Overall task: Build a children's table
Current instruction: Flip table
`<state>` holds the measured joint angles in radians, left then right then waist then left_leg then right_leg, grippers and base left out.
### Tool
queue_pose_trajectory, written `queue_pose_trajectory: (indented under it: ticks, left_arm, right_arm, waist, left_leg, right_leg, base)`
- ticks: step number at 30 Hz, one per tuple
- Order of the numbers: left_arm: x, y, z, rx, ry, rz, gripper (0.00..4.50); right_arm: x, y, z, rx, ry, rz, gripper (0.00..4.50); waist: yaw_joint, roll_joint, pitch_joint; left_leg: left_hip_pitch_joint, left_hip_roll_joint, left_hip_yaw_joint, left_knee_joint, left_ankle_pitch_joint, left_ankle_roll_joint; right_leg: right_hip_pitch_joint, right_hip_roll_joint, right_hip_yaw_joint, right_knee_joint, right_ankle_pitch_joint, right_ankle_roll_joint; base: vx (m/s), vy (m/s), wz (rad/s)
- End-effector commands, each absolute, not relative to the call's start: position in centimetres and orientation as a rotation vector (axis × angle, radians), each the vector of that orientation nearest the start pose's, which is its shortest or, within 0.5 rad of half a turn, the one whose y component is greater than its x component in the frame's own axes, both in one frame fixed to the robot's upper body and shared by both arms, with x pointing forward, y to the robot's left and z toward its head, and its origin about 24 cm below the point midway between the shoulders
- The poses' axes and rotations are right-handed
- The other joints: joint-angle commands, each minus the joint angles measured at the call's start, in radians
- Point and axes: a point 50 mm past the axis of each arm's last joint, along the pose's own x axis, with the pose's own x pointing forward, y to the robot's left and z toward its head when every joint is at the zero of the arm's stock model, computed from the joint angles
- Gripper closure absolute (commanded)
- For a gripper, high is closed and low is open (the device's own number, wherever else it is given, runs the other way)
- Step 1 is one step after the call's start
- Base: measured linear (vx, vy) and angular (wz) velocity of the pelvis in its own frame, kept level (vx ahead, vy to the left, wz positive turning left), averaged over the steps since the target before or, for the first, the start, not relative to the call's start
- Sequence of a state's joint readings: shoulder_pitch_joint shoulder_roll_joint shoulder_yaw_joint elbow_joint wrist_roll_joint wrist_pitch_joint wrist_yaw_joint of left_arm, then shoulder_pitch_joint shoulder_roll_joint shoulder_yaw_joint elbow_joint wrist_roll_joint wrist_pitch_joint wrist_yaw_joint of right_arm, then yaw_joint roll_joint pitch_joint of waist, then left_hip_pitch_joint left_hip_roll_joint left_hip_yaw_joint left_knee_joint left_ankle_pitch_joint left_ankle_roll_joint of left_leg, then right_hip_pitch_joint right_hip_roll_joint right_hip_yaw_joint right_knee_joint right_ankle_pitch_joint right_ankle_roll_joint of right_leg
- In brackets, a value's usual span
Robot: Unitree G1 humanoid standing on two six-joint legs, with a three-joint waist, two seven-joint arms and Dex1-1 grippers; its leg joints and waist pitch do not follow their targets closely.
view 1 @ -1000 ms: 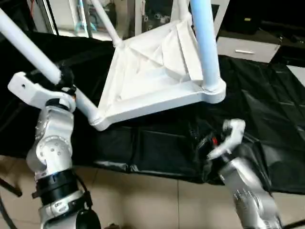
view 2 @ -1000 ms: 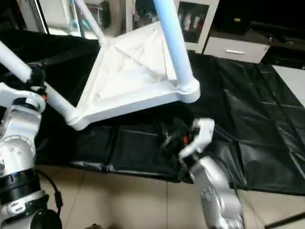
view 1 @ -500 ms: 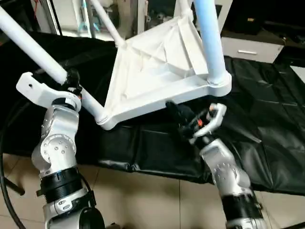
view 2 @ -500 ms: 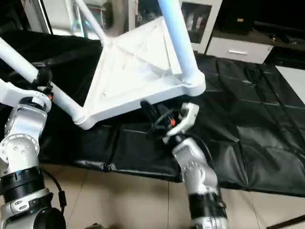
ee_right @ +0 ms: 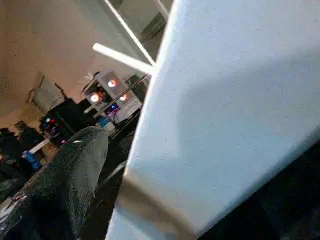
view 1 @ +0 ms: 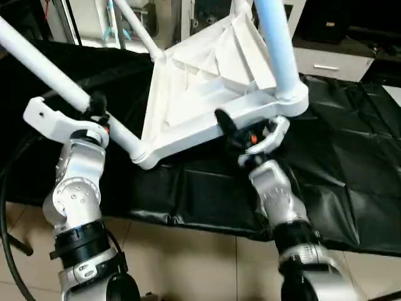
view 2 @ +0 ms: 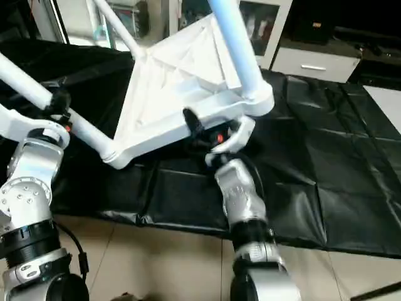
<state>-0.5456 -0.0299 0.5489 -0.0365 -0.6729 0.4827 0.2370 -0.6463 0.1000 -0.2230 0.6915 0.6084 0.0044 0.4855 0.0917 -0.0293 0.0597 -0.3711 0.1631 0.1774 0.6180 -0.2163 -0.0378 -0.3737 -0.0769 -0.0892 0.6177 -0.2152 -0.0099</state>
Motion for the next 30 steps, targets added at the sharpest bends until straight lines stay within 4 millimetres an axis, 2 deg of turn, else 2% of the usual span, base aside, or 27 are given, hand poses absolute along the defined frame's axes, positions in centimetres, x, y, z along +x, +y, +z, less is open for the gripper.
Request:
queue_pose_trajectory:
  ticks: [1,2,4,6,11,14,19,25,26,29,30]
  left_arm:
    - [32.4,20.3,13.5,-0.905,-0.027,0.220,2.01]
    - [32.4,20.2,13.5,-0.904,-0.024,0.211,2.01]
    - [32.4,20.1,13.5,-0.904,-0.021,0.208,2.02]
    - [32.4,19.9,13.4,-0.900,-0.014,0.207,2.02]
    - [32.4,19.6,13.3,-0.893,-0.005,0.207,2.02]
    - [32.4,19.6,13.2,-0.890,-0.001,0.211,2.02]
    - [32.3,19.6,13.1,-0.886,0.002,0.221,2.02]
    - [32.3,19.6,12.9,-0.873,0.011,0.233,2.06]
    - [32.3,19.6,12.9,-0.873,0.011,0.233,2.07]
    - [32.2,20.0,12.4,-0.873,0.035,0.245,2.07]
    - [32.2,20.1,12.3,-0.864,0.040,0.255,1.77]
  right_arm:
    - [35.8,-9.4,8.2,0.757,-0.081,0.457,0.18]
    - [36.5,-9.9,8.3,0.757,-0.078,0.399,0.36]
    - [36.8,-10.1,8.5,0.768,-0.080,0.383,0.36]
    - [37.2,-10.6,8.8,0.780,-0.091,0.351,0.71]
    - [37.8,-11.4,8.9,0.722,-0.074,0.278,1.13]
    - [38.1,-11.7,9.1,0.727,-0.068,0.242,1.30]
    - [38.7,-12.3,9.7,0.795,-0.067,0.181,1.61]
    - [39.2,-12.9,11.6,0.737,-0.129,0.172,1.91]
    - [39.2,-12.9,11.6,0.737,-0.129,0.172,1.94]
    - [39.5,-14.2,14.2,0.565,-0.238,0.117,2.02]
    - [39.5,-14.5,14.6,0.531,-0.256,0.111,2.03]
  waist:
    - [-0.002,0.010,-0.068]
    - [-0.004,0.011,-0.069]
    - [-0.003,0.014,-0.067]
    - [-0.004,0.012,-0.067]
    - [-0.003,0.010,-0.068]
    - [-0.004,0.007,-0.067]
    - [-0.005,0.006,-0.066]
    - [-0.004,0.011,-0.067]
    - [-0.005,0.009,-0.067]
    - [-0.005,0.006,-0.066]
    - [-0.002,0.007,-0.067]
  left_leg:
    - [0.020,0.080,-0.028,-0.088,-0.035,-0.003]
    - [0.019,0.080,-0.028,-0.088,-0.037,-0.001]
    - [0.022,0.080,-0.025,-0.088,-0.056,-0.008]
    - [0.022,0.081,-0.025,-0.089,-0.066,-0.011]
    - [0.020,0.080,-0.025,-0.086,-0.046,0.000]
    - [0.016,0.078,-0.023,-0.087,-0.063,0.000]
    - [0.018,0.078,-0.021,-0.088,-0.091,0.003]
    - [0.019,0.078,-0.020,-0.087,-0.082,0.000]
    - [0.019,0.077,-0.019,-0.087,-0.085,-0.001]
    - [0.020,0.076,-0.018,-0.086,-0.075,-0.006]
    - [0.020,0.075,-0.016,-0.085,-0.075,-0.009]
  right_leg:
    - [0.037,-0.093,0.064,-0.047,0.065,-0.231]
    - [0.037,-0.095,0.063,-0.046,0.063,-0.233]
    - [0.034,-0.093,0.064,-0.049,0.035,-0.236]
    - [0.034,-0.093,0.064,-0.049,0.031,-0.233]
    - [0.035,-0.093,0.064,-0.046,0.047,-0.235]
    - [0.036,-0.093,0.066,-0.047,0.022,-0.232]
    - [0.030,-0.091,0.069,-0.050,-0.012,-0.224]
    - [0.028,-0.087,0.067,-0.047,0.008,-0.219]
    - [0.027,-0.087,0.068,-0.048,0.005,-0.218]
    - [0.026,-0.085,0.068,-0.048,0.010,-0.212]
    - [0.025,-0.086,0.068,-0.048,0.005,-0.210]
  base:
    - [0.000,0.000,0.00]
    - [0.000,0.000,0.00]
    - [0.000,0.000,0.00]
    - [0.000,0.000,0.00]
    - [0.000,0.000,0.00]
    - [0.000,0.000,0.00]
    - [0.000,0.000,0.00]
    - [0.000,0.000,0.00]
    - [0.000,0.000,0.00]
    - [0.000,0.000,0.00]
    - [0.000,0.000,0.00]
